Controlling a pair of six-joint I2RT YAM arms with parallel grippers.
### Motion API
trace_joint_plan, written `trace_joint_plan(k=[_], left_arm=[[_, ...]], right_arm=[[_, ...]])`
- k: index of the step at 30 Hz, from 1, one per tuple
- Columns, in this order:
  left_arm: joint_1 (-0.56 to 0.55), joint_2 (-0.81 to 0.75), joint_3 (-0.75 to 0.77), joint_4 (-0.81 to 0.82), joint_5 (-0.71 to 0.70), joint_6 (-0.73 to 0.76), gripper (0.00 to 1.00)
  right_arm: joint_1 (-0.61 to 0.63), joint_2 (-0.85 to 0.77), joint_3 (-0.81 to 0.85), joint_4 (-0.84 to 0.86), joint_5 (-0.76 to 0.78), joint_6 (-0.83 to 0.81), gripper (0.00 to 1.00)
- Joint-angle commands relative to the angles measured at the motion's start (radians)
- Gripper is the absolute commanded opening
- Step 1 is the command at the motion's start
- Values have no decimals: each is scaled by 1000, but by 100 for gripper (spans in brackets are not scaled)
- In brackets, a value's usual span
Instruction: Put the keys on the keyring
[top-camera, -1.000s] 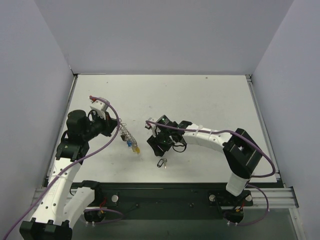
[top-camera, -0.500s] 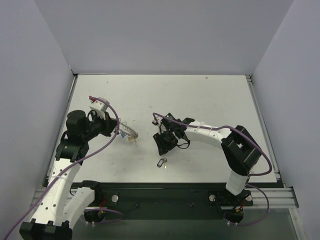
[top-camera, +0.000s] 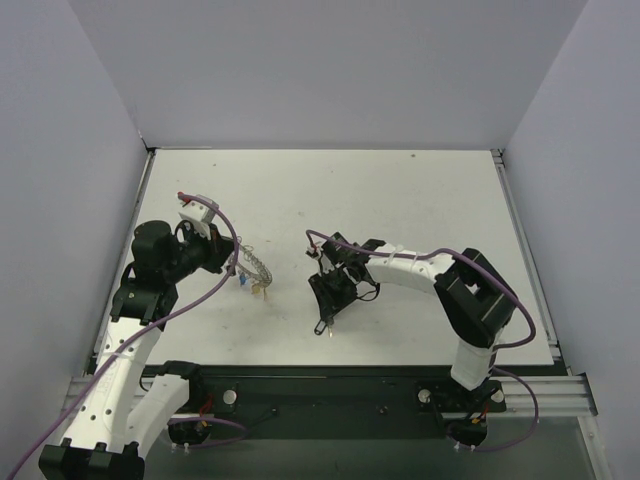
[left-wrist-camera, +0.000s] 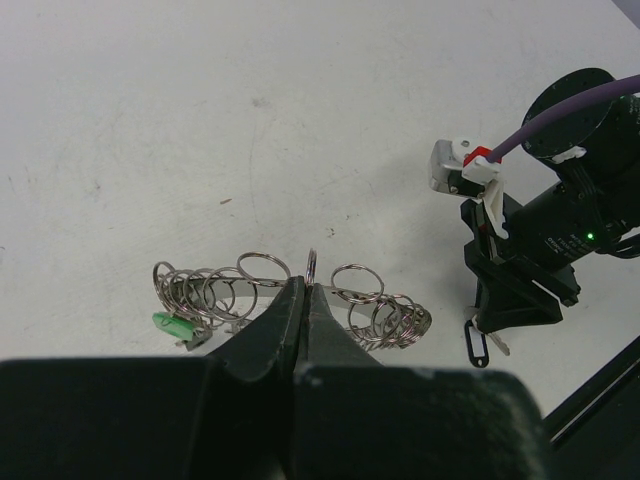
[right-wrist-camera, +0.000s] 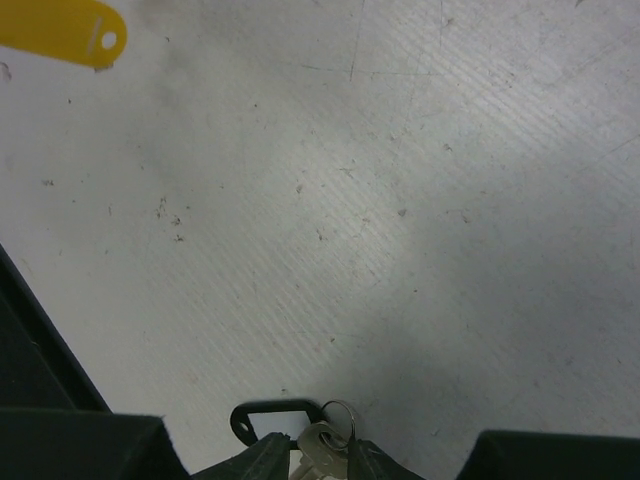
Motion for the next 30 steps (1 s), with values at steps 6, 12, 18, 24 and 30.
trace_joint_plan(k=[6, 12, 18, 24, 30], left_arm=[[-1, -23, 27, 61, 9, 13, 0], [-1, -26, 27, 61, 9, 15, 0], [-1, -25, 27, 57, 9, 16, 0], [-1, -22, 28, 58, 6, 16, 0], [1, -22, 27, 58, 6, 16, 0]], right_arm=[[-8, 39, -1, -46, -8, 20, 28], [-9, 33, 9, -45, 0, 22, 27], [-5, 45, 18, -46, -15, 23, 24], [0, 36, 15, -45, -29, 23, 22], [4, 36, 22, -48, -40, 23, 20]])
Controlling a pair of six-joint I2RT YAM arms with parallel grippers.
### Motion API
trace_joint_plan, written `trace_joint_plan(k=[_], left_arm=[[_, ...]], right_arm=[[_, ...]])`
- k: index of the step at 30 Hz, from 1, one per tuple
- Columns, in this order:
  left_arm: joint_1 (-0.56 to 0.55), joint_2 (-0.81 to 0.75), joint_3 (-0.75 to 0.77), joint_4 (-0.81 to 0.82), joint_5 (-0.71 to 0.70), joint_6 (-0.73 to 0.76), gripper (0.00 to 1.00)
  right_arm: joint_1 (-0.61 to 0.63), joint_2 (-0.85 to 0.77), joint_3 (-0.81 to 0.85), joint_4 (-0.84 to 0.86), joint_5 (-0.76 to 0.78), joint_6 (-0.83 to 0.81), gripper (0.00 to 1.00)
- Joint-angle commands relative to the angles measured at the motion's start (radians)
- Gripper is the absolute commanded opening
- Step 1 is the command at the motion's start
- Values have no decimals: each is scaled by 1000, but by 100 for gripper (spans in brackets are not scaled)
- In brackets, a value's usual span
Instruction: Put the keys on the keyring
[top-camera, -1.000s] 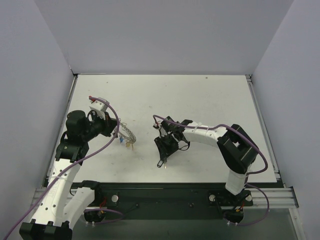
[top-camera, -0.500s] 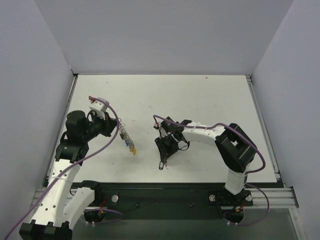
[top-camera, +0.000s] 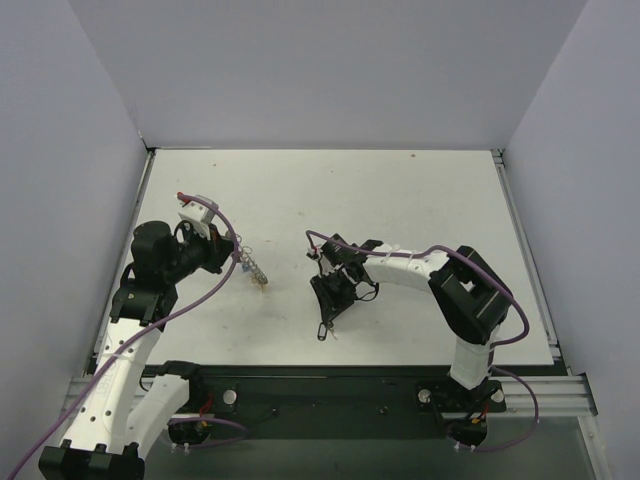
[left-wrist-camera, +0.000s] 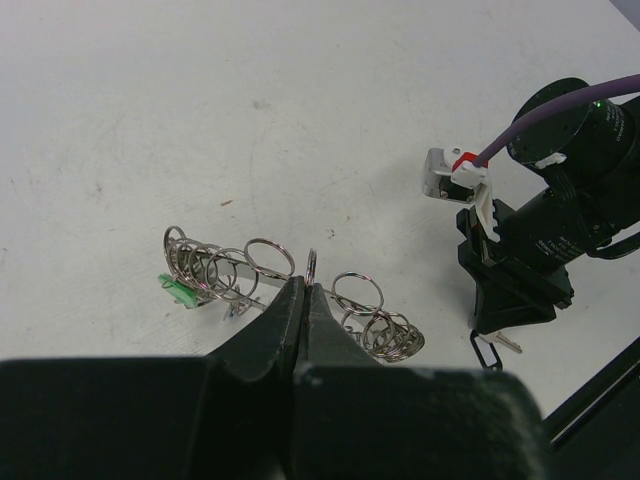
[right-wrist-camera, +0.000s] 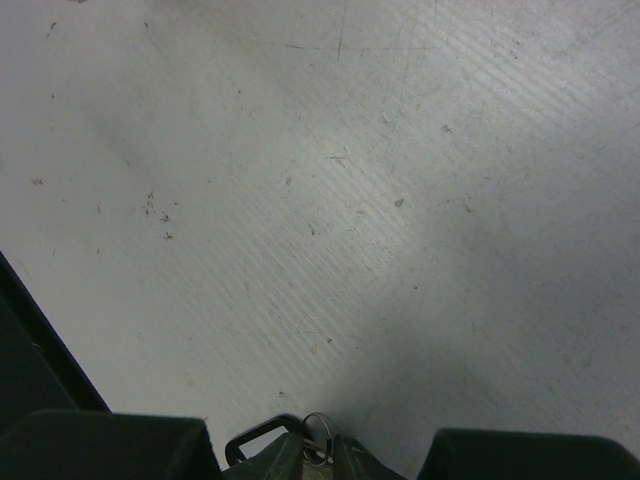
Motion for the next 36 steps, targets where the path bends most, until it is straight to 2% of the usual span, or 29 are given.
trace_joint_plan(k=[1, 7, 13, 26, 36], left_arm=[[-1, -16, 27, 59, 6, 15, 0], [1, -17, 27, 56, 6, 15, 0], [-1, -17, 25, 56, 3, 16, 0], [-1, -24, 24, 56, -2, 20, 0], [-1, -25, 21, 56, -3, 18, 0]], right_arm=[[5, 2, 22, -46, -14, 1, 20], [13, 17, 32, -44, -12, 3, 17], [13, 28, 35, -35, -11, -2, 0], [11, -115, 6, 14, 55, -37, 0], [17, -49, 22, 29, 23, -52, 0]])
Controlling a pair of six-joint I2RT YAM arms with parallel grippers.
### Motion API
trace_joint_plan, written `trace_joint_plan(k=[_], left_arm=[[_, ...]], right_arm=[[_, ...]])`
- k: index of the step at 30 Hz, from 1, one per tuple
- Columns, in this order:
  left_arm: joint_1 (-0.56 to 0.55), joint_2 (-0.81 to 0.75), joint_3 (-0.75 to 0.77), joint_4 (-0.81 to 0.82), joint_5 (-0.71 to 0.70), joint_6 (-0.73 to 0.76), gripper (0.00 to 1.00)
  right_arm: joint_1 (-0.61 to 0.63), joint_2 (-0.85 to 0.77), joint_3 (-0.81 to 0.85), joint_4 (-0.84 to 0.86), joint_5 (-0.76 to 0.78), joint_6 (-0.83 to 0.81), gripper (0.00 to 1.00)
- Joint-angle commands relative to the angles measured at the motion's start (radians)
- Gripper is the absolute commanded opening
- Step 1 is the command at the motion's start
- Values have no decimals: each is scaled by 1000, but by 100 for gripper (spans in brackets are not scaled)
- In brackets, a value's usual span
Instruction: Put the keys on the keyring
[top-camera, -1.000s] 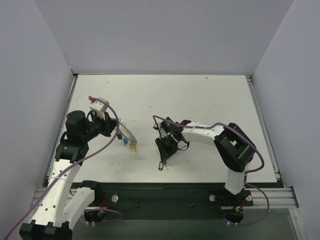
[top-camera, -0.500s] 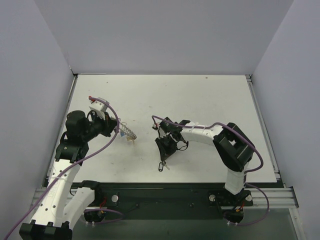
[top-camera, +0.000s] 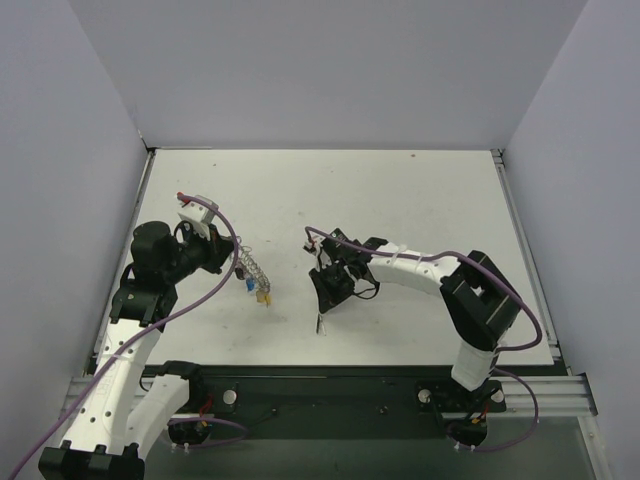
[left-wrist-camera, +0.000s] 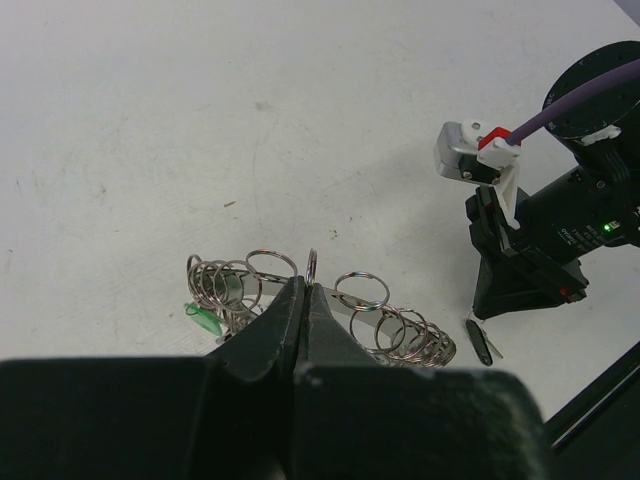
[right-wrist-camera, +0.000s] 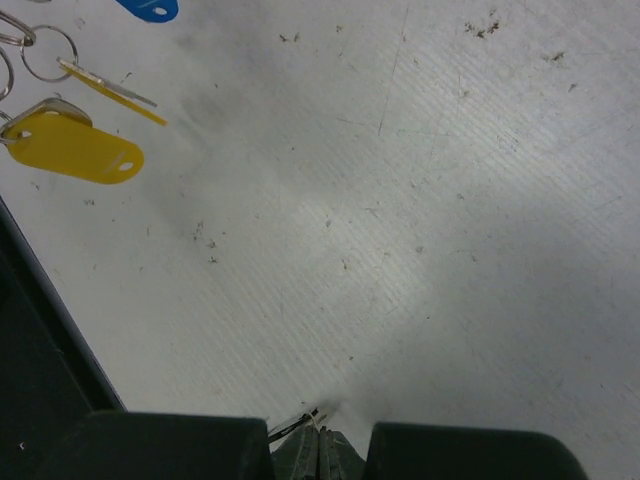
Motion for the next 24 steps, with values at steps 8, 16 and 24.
trace_joint_plan(k=[8, 16, 24], left_arm=[[-1, -21, 21, 57, 1, 11, 0], [-1, -23, 21, 55, 1, 12, 0], [-1, -21, 21, 57, 1, 12, 0]], right_arm=[[8, 37, 9, 28, -36, -5, 0], [6, 67, 6, 49, -67, 11, 9], [6, 93, 4, 66, -84, 24, 13]])
